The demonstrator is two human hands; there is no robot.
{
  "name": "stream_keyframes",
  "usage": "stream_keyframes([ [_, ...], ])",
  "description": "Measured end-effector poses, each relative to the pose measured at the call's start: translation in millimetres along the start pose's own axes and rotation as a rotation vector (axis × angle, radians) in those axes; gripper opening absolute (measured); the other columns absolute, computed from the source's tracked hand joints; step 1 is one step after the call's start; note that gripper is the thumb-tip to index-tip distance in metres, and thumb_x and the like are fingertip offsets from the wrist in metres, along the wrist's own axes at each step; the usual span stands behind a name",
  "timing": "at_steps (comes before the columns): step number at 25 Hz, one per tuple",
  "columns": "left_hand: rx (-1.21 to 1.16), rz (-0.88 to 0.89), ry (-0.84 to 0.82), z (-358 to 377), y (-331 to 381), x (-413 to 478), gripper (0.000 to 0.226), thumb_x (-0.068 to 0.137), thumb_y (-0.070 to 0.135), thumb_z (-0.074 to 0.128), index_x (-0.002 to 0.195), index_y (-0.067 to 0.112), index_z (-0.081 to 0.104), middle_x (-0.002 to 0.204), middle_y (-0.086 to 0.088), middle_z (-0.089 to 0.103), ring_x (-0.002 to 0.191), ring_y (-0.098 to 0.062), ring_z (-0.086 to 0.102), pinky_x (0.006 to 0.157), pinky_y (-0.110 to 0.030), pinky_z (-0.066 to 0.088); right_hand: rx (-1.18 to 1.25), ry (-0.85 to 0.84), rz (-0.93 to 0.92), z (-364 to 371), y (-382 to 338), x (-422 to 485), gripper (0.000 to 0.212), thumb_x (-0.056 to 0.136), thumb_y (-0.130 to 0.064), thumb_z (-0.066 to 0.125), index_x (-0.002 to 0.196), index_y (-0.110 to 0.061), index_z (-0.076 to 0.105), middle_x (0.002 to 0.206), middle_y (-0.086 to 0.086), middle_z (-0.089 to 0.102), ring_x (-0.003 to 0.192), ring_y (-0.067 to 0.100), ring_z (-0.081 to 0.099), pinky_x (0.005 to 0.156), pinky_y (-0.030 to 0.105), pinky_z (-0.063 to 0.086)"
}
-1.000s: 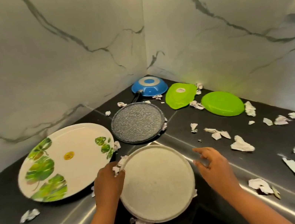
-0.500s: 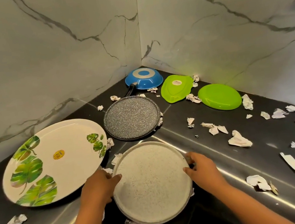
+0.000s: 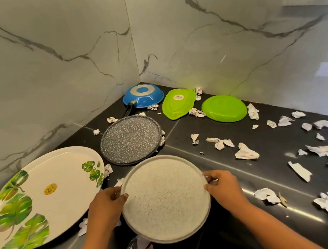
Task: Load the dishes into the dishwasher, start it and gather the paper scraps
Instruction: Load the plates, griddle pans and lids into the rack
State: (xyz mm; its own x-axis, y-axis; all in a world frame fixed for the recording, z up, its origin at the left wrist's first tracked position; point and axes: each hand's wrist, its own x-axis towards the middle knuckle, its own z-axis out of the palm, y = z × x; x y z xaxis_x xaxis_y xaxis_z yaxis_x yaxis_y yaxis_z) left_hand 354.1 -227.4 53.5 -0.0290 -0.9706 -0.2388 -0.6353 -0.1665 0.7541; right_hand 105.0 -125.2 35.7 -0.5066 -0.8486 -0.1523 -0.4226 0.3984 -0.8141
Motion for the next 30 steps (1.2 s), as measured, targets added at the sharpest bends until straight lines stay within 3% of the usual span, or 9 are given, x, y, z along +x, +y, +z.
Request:
stream_keyframes([
  [2,-0.017,0.035,-0.015,6,8,-3,0.036,0.083,0.011,0.068,0.118,0.007,0.063,0.099,-0.01,0.065,0.085,-0.025,0.059,0.077,-0.033,0.047,0.047,0.04,0.002,-11,0,-3,0.03,0.081,0.004,0.059,0.091,-0.022,0.067,0.077,-0.018,0.059,0.069,-0.006,0.055,0.054,0.006,0.042],
  [6,-0.055,0.128,-0.112,25,25,-7,0.041,0.08,0.002,0.069,0.12,0.009,0.063,0.092,-0.006,0.067,0.083,-0.025,0.063,0.082,-0.042,0.052,0.153,0.166,0.043,-34,13,-8,0.032,0.079,0.004,0.058,0.09,-0.024,0.068,0.081,-0.014,0.065,0.076,0.002,0.06,0.06,0.014,0.043],
  [10,-0.094,0.17,-0.188,49,37,-16,0.04,0.08,0.0,0.068,0.118,0.013,0.063,0.092,-0.006,0.065,0.073,-0.022,0.06,0.06,-0.03,0.051,0.221,0.311,0.055,-58,33,-20,0.026,0.08,0.002,0.062,0.093,-0.02,0.067,0.078,-0.008,0.064,0.073,0.009,0.059,0.061,0.019,0.043],
  [14,-0.12,0.182,-0.266,68,49,-24,0.037,0.08,-0.004,0.067,0.114,0.009,0.065,0.089,-0.005,0.064,0.082,-0.029,0.062,0.081,-0.048,0.054,0.27,0.398,0.104,-77,50,-31,0.024,0.081,0.0,0.062,0.094,-0.019,0.068,0.076,-0.003,0.065,0.067,0.01,0.059,0.057,0.019,0.043],
  [16,-0.125,0.189,-0.292,78,56,-29,0.036,0.08,-0.002,0.067,0.114,0.01,0.066,0.09,-0.004,0.065,0.087,-0.028,0.063,0.085,-0.052,0.053,0.263,0.428,0.115,-88,58,-39,0.024,0.081,-0.002,0.062,0.094,-0.021,0.068,0.075,-0.006,0.066,0.068,0.012,0.06,0.057,0.019,0.045],
  [19,-0.15,0.201,-0.337,92,70,-41,0.036,0.082,-0.001,0.065,0.117,0.009,0.064,0.089,0.0,0.065,0.088,-0.024,0.062,0.084,-0.047,0.053,0.275,0.485,0.133,-103,69,-50,0.024,0.08,-0.002,0.064,0.09,-0.024,0.067,0.076,-0.008,0.066,0.07,0.017,0.061,0.06,0.024,0.048],
  [22,-0.14,0.198,-0.419,110,89,-53,0.036,0.085,-0.001,0.062,0.119,0.01,0.061,0.091,-0.003,0.064,0.085,-0.026,0.063,0.073,-0.043,0.056,0.284,0.56,0.165,-121,82,-66,0.023,0.08,-0.004,0.065,0.09,-0.025,0.067,0.079,-0.006,0.066,0.074,0.017,0.062,0.064,0.025,0.05],
  [26,-0.07,0.268,-0.487,137,112,-77,0.037,0.085,0.004,0.065,0.12,0.013,0.063,0.094,0.001,0.065,0.092,-0.023,0.062,0.088,-0.047,0.052,0.292,0.653,0.189,-149,104,-101,0.023,0.08,-0.002,0.065,0.088,-0.023,0.069,0.076,-0.006,0.066,0.071,0.011,0.061,0.062,0.022,0.048],
  [30,0.017,0.371,-0.592,167,137,-117,0.038,0.086,0.008,0.064,0.122,0.019,0.061,0.094,0.006,0.062,0.091,-0.017,0.059,0.084,-0.037,0.051,0.333,0.765,0.234,-182,129,-145,0.028,0.08,-0.002,0.064,0.082,-0.03,0.068,0.08,-0.009,0.069,0.074,0.011,0.063,0.068,0.03,0.053],
])
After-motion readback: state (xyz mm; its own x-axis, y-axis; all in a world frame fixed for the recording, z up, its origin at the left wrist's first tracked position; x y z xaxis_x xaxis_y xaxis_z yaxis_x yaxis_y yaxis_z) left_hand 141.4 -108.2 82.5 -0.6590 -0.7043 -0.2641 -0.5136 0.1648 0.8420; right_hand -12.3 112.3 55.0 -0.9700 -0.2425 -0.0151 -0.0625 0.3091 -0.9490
